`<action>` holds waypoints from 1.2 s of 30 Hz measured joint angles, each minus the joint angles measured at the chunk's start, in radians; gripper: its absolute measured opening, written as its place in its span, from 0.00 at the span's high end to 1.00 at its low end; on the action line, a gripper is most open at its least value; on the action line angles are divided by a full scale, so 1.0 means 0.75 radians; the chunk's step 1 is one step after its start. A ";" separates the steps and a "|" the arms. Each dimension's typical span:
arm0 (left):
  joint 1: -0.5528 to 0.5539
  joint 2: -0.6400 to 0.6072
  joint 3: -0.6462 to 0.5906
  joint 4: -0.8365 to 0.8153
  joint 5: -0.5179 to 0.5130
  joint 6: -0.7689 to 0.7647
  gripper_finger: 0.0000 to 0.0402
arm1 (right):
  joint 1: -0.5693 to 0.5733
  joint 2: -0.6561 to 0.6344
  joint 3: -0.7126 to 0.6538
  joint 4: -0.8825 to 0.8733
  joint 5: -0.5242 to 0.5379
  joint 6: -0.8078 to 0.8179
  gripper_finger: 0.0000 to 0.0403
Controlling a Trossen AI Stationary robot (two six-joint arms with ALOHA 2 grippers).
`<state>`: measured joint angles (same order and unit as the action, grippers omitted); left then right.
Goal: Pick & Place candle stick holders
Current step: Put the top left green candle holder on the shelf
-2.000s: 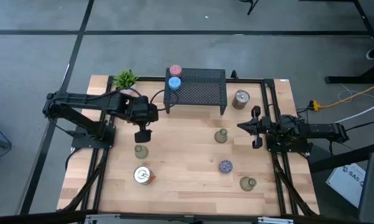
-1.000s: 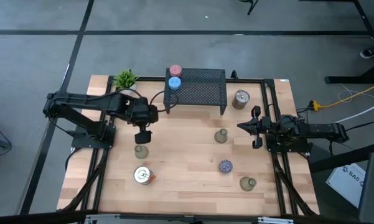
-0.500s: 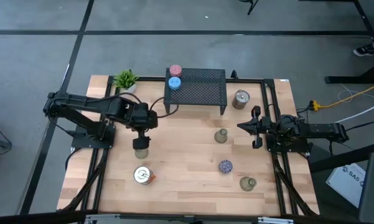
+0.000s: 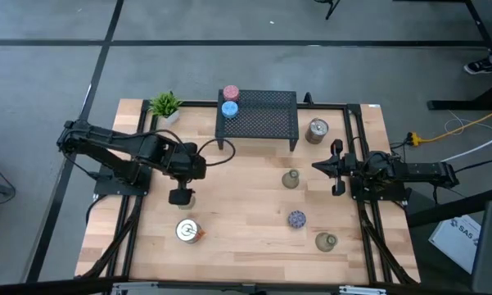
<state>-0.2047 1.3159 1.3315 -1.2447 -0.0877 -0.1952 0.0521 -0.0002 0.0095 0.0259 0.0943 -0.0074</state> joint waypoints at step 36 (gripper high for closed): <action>-0.259 0.064 0.000 0.079 0.053 0.045 0.07 | 0.000 0.000 0.000 0.000 0.000 0.000 1.00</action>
<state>-0.3988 1.3640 1.3315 -1.1850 -0.0479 -0.1612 0.0519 -0.0002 0.0095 0.0260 0.0944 -0.0078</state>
